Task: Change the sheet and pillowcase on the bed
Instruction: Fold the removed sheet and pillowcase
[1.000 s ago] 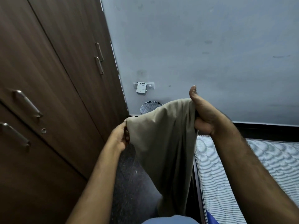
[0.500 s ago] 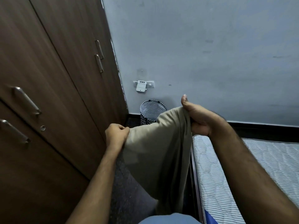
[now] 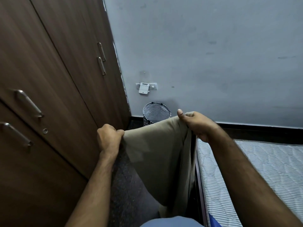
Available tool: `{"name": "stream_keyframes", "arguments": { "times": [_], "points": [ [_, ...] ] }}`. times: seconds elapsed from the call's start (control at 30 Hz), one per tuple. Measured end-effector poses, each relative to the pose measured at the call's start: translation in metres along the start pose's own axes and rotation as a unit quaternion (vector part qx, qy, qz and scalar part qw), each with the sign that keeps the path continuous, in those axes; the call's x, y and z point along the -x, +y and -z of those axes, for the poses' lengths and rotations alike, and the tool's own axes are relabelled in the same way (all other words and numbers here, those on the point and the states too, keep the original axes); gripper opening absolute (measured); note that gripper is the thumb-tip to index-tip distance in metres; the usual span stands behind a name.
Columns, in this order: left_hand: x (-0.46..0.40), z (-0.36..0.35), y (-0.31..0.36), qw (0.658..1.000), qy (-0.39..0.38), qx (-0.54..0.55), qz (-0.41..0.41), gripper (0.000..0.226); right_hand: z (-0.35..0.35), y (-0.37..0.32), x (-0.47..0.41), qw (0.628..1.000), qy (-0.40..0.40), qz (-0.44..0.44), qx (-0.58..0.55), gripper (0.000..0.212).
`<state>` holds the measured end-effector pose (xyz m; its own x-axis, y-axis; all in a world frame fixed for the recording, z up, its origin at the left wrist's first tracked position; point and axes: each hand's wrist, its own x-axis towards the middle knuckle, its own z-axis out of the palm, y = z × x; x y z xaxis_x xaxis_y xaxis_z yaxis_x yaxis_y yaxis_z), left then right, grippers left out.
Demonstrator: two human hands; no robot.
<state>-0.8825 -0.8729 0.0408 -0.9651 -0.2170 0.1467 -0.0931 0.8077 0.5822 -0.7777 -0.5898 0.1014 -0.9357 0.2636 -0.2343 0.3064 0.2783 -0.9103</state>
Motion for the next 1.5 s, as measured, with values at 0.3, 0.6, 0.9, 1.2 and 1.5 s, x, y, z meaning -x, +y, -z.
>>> {"name": "stream_keyframes", "arguments": {
  "times": [0.3, 0.6, 0.9, 1.2, 1.5],
  "points": [
    [0.009, 0.001, 0.011, 0.753, -0.231, 0.524, 0.323, 0.023, 0.006, -0.011, 0.008, 0.981, 0.114, 0.097, -0.123, 0.067],
    [0.001, -0.001, 0.016, 0.751, -0.092, 0.593, 0.275, 0.021, 0.013, 0.007, 0.025, 0.904, -0.068, 0.087, -0.413, 0.030],
    [0.016, -0.015, 0.000, 0.951, -0.118, 0.276, 0.071, 0.032, 0.018, 0.009, 0.026, 0.900, -0.069, 0.098, -0.418, 0.029],
    [0.028, -0.014, -0.003, 0.945, -0.217, 0.220, 0.103, 0.020, 0.010, 0.002, 0.029, 0.914, -0.073, 0.101, -0.386, 0.042],
    [0.028, -0.014, -0.009, 0.977, -0.211, -0.005, 0.037, 0.022, 0.002, 0.005, 0.022, 0.921, -0.092, 0.111, -0.362, 0.034]
  ]
}}
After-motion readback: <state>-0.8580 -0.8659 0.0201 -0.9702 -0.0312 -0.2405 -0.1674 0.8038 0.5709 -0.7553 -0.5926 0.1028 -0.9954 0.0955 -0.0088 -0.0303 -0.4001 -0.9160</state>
